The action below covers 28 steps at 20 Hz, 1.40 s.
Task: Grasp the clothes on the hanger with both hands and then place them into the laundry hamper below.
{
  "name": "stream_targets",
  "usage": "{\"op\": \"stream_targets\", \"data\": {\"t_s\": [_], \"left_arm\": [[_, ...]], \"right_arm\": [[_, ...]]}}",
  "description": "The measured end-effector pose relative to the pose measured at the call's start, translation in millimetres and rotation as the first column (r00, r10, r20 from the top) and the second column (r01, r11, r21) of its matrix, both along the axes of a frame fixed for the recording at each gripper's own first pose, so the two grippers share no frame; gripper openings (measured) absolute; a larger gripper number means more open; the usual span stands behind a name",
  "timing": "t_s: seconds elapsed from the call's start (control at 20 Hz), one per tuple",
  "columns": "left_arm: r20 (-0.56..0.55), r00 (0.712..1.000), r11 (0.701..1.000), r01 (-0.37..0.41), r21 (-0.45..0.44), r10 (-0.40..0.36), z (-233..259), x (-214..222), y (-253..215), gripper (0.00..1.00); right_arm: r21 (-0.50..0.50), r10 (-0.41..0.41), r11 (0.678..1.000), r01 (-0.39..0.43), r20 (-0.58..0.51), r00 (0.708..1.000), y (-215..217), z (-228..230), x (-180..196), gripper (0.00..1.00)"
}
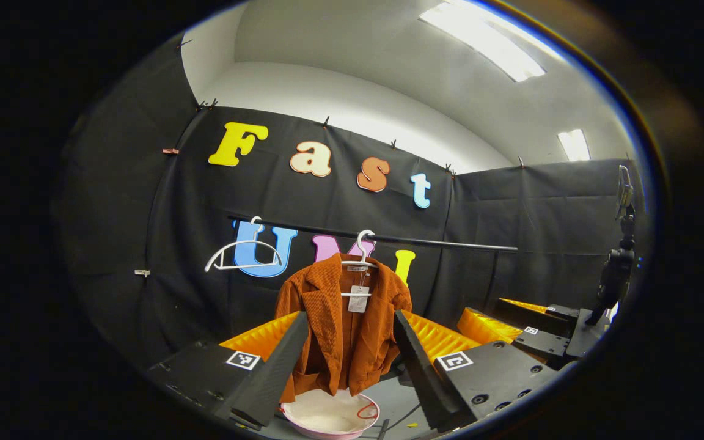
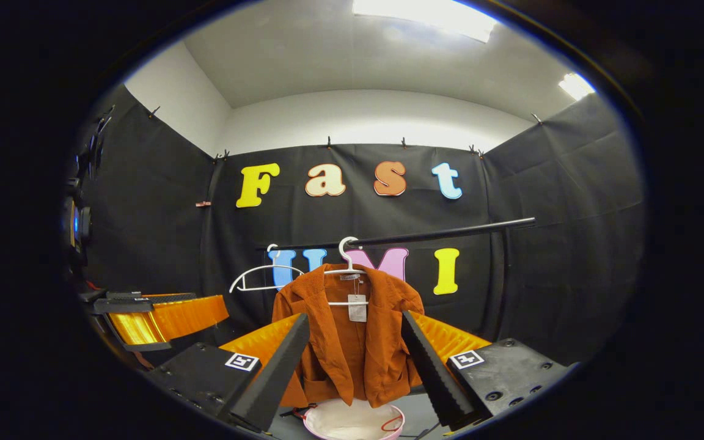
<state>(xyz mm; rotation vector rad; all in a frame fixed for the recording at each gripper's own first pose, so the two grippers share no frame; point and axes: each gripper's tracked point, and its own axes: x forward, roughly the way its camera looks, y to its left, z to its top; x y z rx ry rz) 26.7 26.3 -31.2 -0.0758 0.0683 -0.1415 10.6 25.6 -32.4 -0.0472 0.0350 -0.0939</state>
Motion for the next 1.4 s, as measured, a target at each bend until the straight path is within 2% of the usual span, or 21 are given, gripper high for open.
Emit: {"op": "stream_targets", "data": {"t_s": [0.25, 0.5, 0.7, 0.95, 1.15, 1.4], "left_arm": [[-0.008, 1.000, 1.000, -0.015, -0.009, 0.015, -22, 50, -5, 0.89], [-0.040, 0.999, 0.999, -0.032, -0.019, 0.031, -53, 123, -24, 0.89], [-0.061, 0.995, 0.997, -0.080, -0.017, 0.079, -75, 172, -29, 0.89], [-0.111, 0.984, 0.990, -0.140, -0.013, 0.138, -104, 216, -24, 0.89], [-0.150, 0.971, 0.981, -0.192, -0.015, 0.188, -121, 233, -13, 0.89], [-0.153, 0.957, 0.968, -0.250, -0.014, 0.245, -125, 250, 0, 0.89]], "right_arm": [[-0.017, 0.035, 0.999, -0.035, 0.014, 0.999, -16, -26, 55, 0.97], [-0.004, 0.073, 0.997, -0.073, -0.043, 0.996, -51, -62, 130, 0.98], [0.036, 0.092, 0.995, -0.088, -0.107, 0.990, -77, -103, 181, 0.98], [0.081, 0.110, 0.992, -0.097, -0.174, 0.979, -97, -148, 224, 0.97], [0.111, 0.126, 0.988, -0.103, -0.228, 0.965, -101, -180, 250, 0.96], [0.131, 0.105, 0.988, -0.076, -0.237, 0.966, -105, -199, 276, 0.98]]}}
